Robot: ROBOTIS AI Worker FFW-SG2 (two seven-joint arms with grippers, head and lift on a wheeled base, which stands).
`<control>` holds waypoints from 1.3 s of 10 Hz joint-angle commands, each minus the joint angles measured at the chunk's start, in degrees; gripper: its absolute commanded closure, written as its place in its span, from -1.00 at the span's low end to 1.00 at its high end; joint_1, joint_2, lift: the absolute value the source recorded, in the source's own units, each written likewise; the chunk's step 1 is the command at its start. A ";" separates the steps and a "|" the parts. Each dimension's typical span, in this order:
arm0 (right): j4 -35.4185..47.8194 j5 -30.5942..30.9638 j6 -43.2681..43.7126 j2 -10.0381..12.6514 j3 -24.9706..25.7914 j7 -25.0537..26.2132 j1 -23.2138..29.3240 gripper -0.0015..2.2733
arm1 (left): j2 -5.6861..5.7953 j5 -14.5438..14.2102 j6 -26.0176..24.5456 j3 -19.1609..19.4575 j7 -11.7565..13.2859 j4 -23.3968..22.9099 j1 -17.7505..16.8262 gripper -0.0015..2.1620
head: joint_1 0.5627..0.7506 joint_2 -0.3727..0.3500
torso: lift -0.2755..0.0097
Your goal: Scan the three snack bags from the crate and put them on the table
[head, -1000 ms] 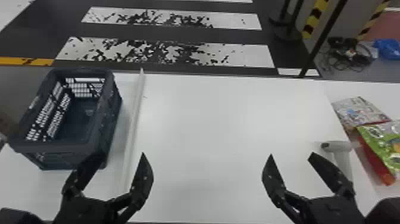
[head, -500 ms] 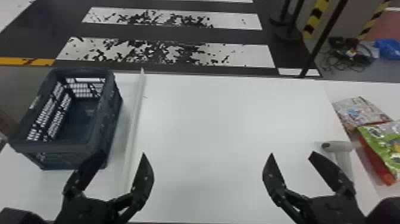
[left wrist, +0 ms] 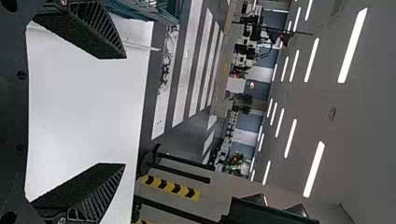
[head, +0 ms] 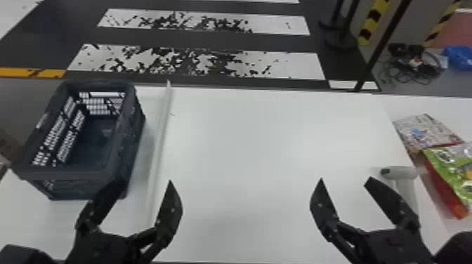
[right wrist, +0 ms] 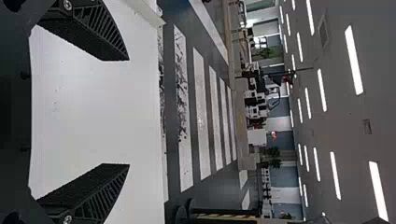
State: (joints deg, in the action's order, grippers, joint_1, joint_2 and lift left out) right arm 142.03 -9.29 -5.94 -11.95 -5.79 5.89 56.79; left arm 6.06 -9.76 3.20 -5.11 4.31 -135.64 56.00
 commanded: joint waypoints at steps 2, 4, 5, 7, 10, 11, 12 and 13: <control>0.00 -0.03 -0.18 0.00 -0.01 0.00 -0.02 -0.94 | 0.00 0.00 0.00 0.01 0.00 0.02 -0.28 -0.97 | 0.41 -0.05 | 0.28; 0.00 -0.03 -0.18 0.00 -0.10 0.00 -0.11 -0.94 | 0.00 0.00 0.00 0.01 0.00 0.02 -0.36 -0.97 | 0.41 -0.05 | 0.28; 0.00 -0.03 -0.18 0.09 -0.10 0.00 -0.19 -0.94 | 0.00 0.00 -0.17 0.01 0.00 0.02 -0.36 -0.97 | 0.41 -0.05 | 0.28; 0.00 -0.03 0.00 0.09 -0.10 -0.09 -0.19 -0.94 | 0.00 0.00 -0.17 0.01 0.00 0.02 -0.36 -0.96 | 0.41 -0.04 | 0.28; 0.00 -0.03 0.00 0.00 -0.10 -0.09 -0.19 -0.94 | 0.09 0.09 -0.17 0.01 0.00 -0.15 -0.36 -0.96 | 0.41 -0.04 | 0.28; 0.00 -0.03 0.00 0.00 -0.10 -0.09 -0.28 -0.94 | 0.09 0.00 -0.17 0.01 0.00 -0.15 -0.36 -0.96 | 0.41 -0.04 | 0.28; 0.00 -0.03 0.00 -0.09 -0.10 -0.09 -0.19 -0.94 | 0.00 0.09 -0.17 0.01 0.00 -0.15 -0.36 -0.96 | 0.41 -0.04 | 0.28; 0.00 -0.11 0.00 -0.09 -0.10 -0.09 -0.19 -0.94 | 0.00 0.09 -0.17 0.01 0.00 -0.15 -0.36 -0.96 | 0.41 -0.04 | 0.28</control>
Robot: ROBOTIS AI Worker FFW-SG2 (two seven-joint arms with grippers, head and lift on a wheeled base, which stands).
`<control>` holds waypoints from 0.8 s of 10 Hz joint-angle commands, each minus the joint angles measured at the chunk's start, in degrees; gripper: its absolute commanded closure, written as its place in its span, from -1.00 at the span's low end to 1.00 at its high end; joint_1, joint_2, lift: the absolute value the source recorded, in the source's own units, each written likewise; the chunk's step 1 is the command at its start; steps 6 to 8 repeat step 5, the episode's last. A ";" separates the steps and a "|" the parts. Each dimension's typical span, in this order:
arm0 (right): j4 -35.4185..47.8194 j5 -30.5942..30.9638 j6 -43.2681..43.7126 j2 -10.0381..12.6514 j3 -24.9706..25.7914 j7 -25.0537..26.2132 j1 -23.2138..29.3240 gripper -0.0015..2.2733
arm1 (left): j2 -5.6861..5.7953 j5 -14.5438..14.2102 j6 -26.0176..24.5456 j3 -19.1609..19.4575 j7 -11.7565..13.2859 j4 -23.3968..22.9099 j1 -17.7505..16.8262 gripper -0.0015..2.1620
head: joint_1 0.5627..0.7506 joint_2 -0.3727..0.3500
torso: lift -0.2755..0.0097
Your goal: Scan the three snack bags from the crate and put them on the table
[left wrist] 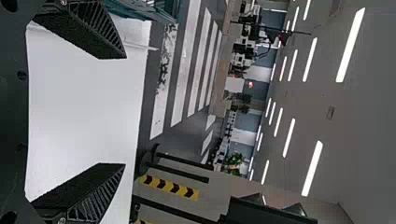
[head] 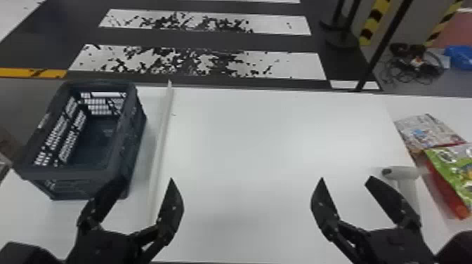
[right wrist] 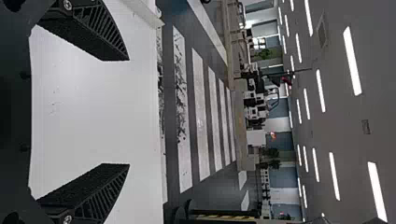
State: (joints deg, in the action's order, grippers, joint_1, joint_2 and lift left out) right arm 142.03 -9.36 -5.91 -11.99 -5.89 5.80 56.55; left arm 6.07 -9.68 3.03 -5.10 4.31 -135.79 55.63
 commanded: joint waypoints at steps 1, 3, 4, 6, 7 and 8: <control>0.00 -0.49 0.32 -0.05 0.00 -0.43 -0.04 -0.94 | -0.01 0.01 0.00 0.00 0.00 0.09 0.00 -0.97 | 0.41 -0.04 | 0.28; 0.00 -0.57 0.50 0.04 0.00 -0.61 -0.04 -0.94 | -0.01 0.01 0.00 0.00 0.00 0.00 0.09 -0.97 | 0.41 -0.03 | 0.28; 0.00 -0.57 0.67 0.04 0.00 -0.61 -0.04 -0.94 | -0.01 0.01 0.00 0.00 0.00 -0.09 0.26 -0.96 | 0.41 -0.03 | 0.28; 0.00 -0.57 0.85 -0.05 0.00 -0.61 -0.04 -0.94 | -0.01 0.01 0.00 0.00 0.00 -0.18 0.26 -0.96 | 0.41 -0.03 | 0.28; 0.00 -0.57 0.85 -0.05 0.00 -0.61 -0.04 -0.94 | -0.01 0.01 0.00 0.00 0.00 -0.18 0.26 -0.96 | 0.41 -0.03 | 0.28; 0.00 -0.57 0.85 -0.05 0.00 -0.61 -0.04 -0.94 | -0.01 0.01 0.00 0.00 0.00 -0.18 0.26 -0.96 | 0.41 -0.03 | 0.28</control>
